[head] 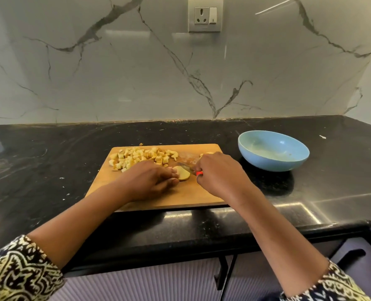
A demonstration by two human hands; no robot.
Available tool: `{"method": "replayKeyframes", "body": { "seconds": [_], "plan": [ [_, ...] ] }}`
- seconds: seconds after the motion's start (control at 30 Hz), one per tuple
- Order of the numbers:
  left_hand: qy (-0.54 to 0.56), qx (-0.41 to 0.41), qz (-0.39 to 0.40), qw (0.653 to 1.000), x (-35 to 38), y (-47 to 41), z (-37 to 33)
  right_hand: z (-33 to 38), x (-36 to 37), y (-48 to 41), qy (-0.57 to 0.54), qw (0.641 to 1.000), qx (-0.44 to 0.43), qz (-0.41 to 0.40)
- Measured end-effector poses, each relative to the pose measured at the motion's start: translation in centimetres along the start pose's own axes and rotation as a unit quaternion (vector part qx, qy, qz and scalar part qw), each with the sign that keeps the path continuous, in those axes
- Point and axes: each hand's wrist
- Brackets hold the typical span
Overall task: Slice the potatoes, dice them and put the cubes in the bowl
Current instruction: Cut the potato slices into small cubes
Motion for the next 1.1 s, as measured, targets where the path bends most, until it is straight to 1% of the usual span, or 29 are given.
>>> {"method": "replayKeyframes", "body": {
  "seconds": [0.17,0.3,0.57,0.63,0.73,0.77,0.9,0.97,1.1],
  "plan": [
    [-0.008,0.016,0.036,0.999,-0.3,-0.1,0.1,0.0,-1.2,0.9,0.007,0.999,-0.010,0.045],
    [-0.003,0.018,0.032,0.999,-0.2,0.0,0.1,-0.3,-2.2,2.7,0.035,0.997,-0.004,0.065],
    [0.000,0.012,0.025,1.000,0.5,0.6,0.4,0.1,-5.8,4.9,0.050,0.992,-0.002,0.117],
    [0.024,0.009,0.021,0.999,0.5,0.9,0.5,0.1,-6.3,5.4,0.039,0.995,0.006,0.096],
    [0.044,0.003,-0.001,0.999,0.2,1.1,0.9,0.2,-4.9,4.6,0.011,1.000,0.009,0.010],
    [0.038,0.003,-0.002,0.999,0.1,1.2,0.9,0.4,-4.0,4.0,0.004,1.000,0.009,-0.007],
    [-0.020,0.028,0.037,0.999,-0.1,1.0,0.6,0.6,-1.2,2.2,-0.005,1.000,0.027,-0.010],
    [-0.022,0.025,0.051,0.998,-0.1,0.8,0.7,0.5,-0.6,1.7,-0.005,0.999,0.032,-0.002],
    [-0.020,0.021,0.077,0.997,-0.2,0.5,1.0,1.1,0.2,0.5,0.020,1.000,0.015,0.001]
  ]
}}
Point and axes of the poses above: each hand's wrist, its own y-axis away from the middle knuckle, its own x-axis out of the palm, z = x × y, and after that the axes turned 9 degrees about -y, right-handed
